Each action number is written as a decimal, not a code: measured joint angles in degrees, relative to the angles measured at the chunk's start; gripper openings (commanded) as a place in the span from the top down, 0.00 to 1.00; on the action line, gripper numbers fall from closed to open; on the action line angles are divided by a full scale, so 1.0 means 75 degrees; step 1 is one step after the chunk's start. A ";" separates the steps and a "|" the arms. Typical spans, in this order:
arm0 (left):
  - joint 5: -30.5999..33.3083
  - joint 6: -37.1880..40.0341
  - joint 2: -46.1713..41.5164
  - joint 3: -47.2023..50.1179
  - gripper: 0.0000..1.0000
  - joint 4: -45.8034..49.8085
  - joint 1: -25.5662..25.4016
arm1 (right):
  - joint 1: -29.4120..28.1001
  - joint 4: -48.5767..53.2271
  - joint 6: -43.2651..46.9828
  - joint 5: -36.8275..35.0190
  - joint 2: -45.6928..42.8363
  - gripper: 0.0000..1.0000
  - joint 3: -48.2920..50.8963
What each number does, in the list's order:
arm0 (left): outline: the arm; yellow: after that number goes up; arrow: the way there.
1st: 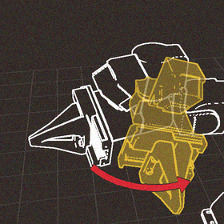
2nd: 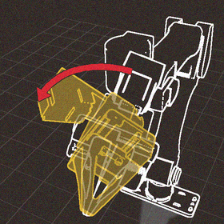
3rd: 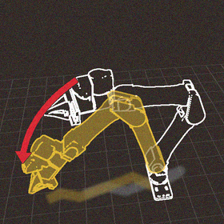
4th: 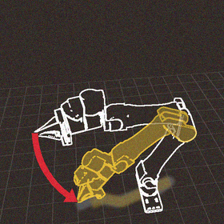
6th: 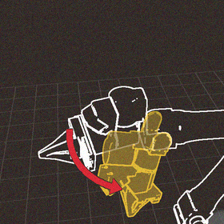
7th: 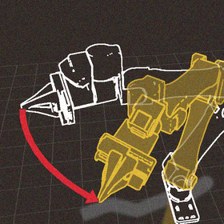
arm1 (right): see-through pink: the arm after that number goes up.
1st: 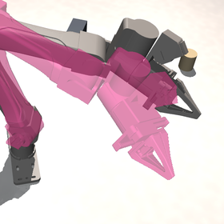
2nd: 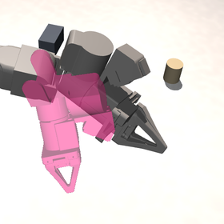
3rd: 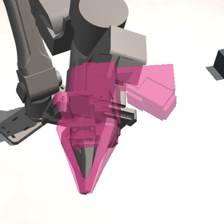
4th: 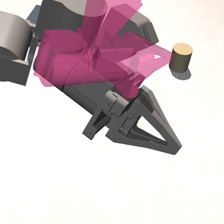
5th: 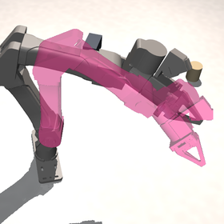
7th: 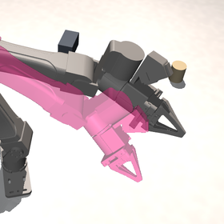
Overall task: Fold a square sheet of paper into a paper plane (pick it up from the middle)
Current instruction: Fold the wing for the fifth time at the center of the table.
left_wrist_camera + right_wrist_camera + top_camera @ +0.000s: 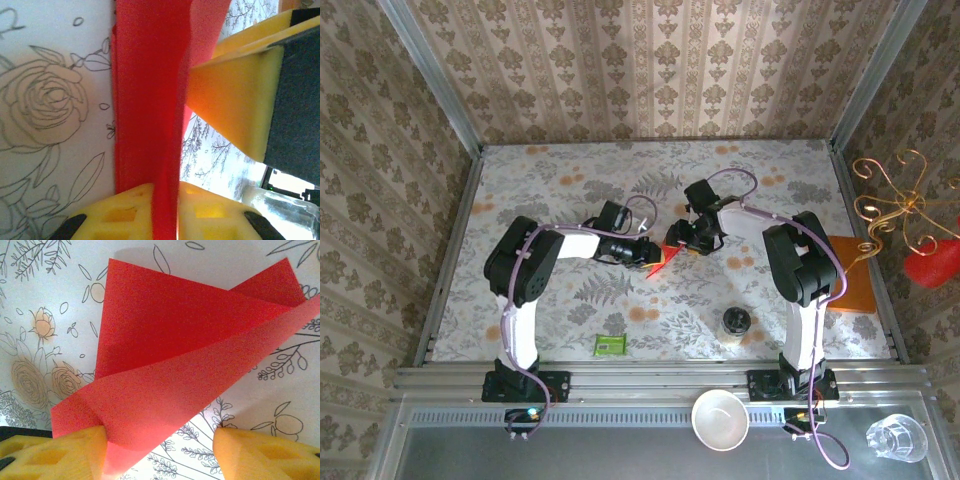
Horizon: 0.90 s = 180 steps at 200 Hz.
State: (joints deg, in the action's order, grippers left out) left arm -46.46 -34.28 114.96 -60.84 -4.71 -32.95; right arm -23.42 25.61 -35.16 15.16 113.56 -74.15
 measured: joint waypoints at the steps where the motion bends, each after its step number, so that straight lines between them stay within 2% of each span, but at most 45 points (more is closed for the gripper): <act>1: 0.0000 0.0000 -0.0006 0.0003 0.79 0.0003 0.0000 | 0.0000 0.0000 0.0000 -0.0003 0.0000 0.37 -0.0003; 40: 0.0224 0.0064 -0.0227 0.0093 0.74 0.0259 0.0000 | -0.0009 0.0111 -0.0035 -0.0041 0.0055 0.37 -0.0096; 79: 0.0393 0.0119 -0.0399 0.0271 0.74 0.0370 0.0000 | -0.0009 0.0166 -0.0087 -0.0050 0.0076 0.37 -0.0131; 180: 0.0664 0.0198 -0.0551 0.0417 0.79 0.0568 0.0000 | -0.0009 0.0251 -0.0111 -0.0052 0.0125 0.38 -0.0207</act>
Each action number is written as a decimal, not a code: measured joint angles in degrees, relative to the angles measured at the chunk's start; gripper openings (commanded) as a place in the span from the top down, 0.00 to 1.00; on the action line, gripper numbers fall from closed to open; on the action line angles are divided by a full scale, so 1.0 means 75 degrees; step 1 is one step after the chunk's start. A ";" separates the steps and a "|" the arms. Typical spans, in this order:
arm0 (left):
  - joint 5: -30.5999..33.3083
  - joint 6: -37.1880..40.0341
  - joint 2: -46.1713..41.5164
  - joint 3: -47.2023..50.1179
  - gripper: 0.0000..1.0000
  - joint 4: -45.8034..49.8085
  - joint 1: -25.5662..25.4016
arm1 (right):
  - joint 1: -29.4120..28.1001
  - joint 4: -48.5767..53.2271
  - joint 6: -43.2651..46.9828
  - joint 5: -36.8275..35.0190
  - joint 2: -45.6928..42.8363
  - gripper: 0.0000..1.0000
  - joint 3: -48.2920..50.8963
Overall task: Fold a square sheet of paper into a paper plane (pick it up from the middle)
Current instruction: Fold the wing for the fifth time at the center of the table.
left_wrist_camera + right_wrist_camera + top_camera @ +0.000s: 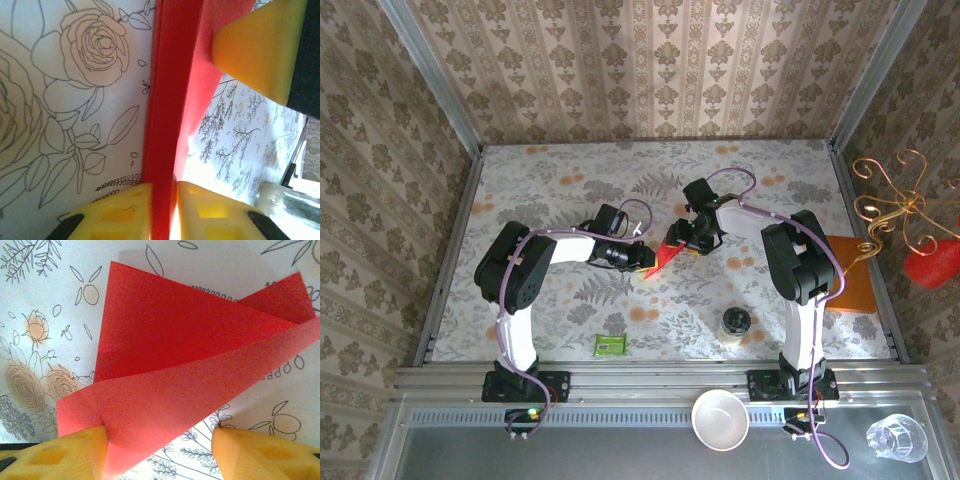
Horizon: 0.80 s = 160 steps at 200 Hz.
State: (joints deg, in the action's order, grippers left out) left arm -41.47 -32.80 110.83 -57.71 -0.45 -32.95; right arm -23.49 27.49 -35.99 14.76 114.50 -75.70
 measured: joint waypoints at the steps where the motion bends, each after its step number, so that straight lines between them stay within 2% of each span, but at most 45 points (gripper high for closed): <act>1: 0.0003 0.0000 0.0000 0.0000 0.79 0.0003 0.0000 | 0.0000 0.0003 -0.0003 0.0000 0.0000 0.38 0.0000; 78: 0.0128 0.0000 0.0000 0.0032 0.84 0.0000 -0.0009 | 0.0003 0.0055 -0.0029 -0.0032 0.0015 0.42 -0.0017; 109: 0.0137 0.0000 0.0009 0.0032 0.84 0.0003 -0.0009 | 0.0000 -0.0006 -0.0035 0.0006 -0.0067 0.40 0.0035; 160: 0.0172 -0.0006 0.0012 0.0032 0.85 0.0006 -0.0009 | 0.0061 -0.0475 -0.0096 0.0029 -0.1209 0.37 0.1192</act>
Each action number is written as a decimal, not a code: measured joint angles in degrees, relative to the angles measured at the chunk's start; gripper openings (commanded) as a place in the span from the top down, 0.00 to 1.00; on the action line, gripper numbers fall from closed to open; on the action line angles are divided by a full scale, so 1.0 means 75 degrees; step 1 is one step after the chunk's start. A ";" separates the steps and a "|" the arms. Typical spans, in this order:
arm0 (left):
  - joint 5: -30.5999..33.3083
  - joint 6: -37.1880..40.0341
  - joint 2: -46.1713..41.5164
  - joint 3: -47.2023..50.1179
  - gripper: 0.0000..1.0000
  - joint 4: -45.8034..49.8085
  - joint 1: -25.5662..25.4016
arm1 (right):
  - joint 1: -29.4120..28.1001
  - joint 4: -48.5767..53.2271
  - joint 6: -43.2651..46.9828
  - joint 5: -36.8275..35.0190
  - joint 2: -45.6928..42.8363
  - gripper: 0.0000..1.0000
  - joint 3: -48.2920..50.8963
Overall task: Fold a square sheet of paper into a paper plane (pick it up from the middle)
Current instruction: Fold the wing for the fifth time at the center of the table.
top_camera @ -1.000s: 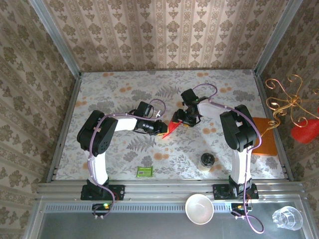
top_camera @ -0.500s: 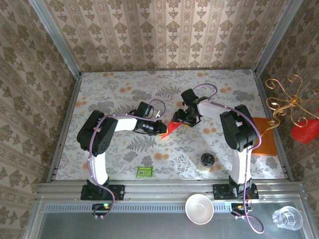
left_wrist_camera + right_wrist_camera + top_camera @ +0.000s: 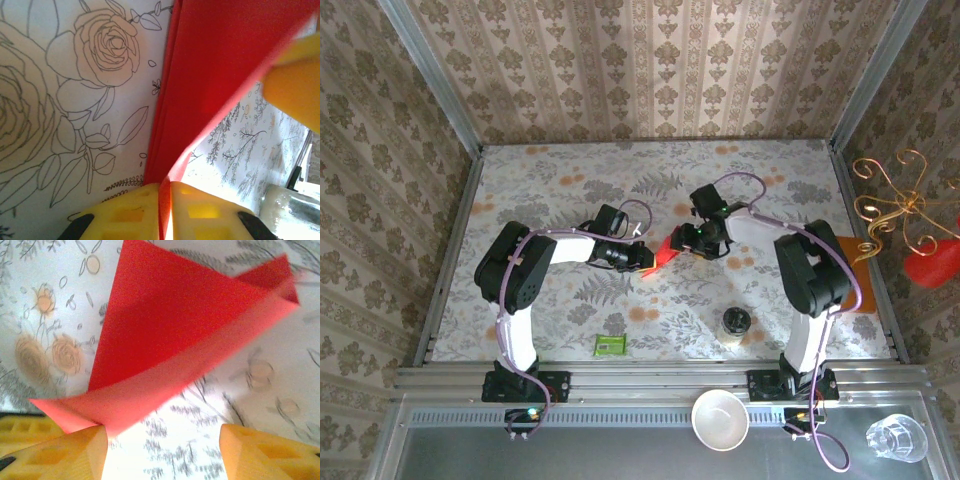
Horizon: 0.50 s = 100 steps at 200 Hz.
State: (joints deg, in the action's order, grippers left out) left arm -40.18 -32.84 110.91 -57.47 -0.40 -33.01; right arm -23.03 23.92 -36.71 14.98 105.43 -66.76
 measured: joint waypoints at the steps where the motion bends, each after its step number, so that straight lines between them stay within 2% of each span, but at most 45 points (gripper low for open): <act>1: 0.0000 0.0000 0.0000 0.0000 0.85 -0.0003 0.0000 | 0.0006 -0.0012 -0.0009 0.0003 -0.0050 0.37 0.0038; 27: 0.0000 -0.0026 0.0000 0.0000 0.85 -0.0003 0.0000 | 0.0079 -0.0265 -0.0102 0.0189 -0.0871 0.41 0.0624; 44: 0.0000 -0.0029 0.0000 0.0000 0.85 -0.0003 0.0000 | 0.0079 -0.0621 -0.0175 0.0542 -0.1084 0.47 0.0822; 64: 0.0000 -0.0032 0.0000 0.0000 0.85 -0.0003 0.0000 | -0.0067 -0.0988 -0.0198 0.1029 -0.0968 0.56 0.0749; 100: 0.0015 -0.0085 0.0000 0.0000 0.86 -0.0006 0.0000 | -0.0402 -0.1428 -0.0335 0.1533 -0.0207 0.64 0.0102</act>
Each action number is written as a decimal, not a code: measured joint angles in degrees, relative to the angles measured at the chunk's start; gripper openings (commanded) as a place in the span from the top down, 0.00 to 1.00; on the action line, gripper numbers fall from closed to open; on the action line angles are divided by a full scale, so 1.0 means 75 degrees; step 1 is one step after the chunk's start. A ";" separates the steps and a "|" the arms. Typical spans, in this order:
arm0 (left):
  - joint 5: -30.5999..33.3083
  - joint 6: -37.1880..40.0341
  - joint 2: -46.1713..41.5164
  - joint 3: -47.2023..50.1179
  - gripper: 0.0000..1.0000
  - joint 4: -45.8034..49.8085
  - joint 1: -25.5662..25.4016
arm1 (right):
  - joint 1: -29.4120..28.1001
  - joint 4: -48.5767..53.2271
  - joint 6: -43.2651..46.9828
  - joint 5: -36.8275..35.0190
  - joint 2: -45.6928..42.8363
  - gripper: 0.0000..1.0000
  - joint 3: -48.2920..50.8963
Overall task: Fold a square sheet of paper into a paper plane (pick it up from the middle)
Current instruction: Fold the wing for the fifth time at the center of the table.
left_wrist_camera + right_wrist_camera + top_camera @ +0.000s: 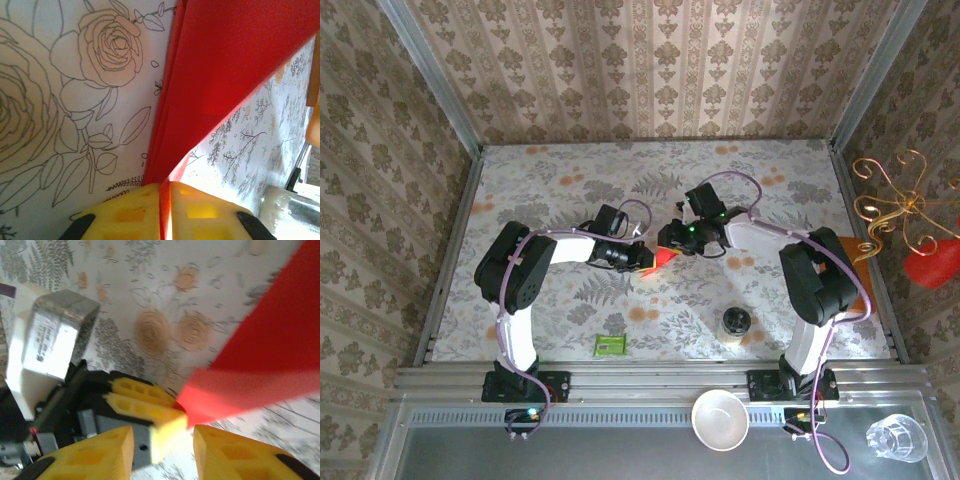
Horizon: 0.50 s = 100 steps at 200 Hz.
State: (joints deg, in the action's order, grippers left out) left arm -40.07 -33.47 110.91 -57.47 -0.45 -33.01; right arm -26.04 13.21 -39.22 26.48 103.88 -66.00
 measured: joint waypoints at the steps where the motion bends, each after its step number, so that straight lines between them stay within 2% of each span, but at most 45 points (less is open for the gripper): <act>1: 0.0000 0.0003 0.0000 0.0000 0.86 0.0000 0.0000 | -0.0006 -0.0015 -0.0009 0.0009 0.0035 0.64 -0.0020; 100: -0.0003 -0.0058 0.0003 0.0012 0.86 -0.0032 -0.0009 | 0.0286 -0.0178 -0.0198 -0.0041 0.0950 0.66 -0.0396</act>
State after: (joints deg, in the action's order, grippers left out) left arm -40.10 -33.91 110.93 -57.39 -0.69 -33.08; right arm -23.90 11.88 -40.71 26.17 111.00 -68.97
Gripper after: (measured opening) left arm 0.141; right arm 0.335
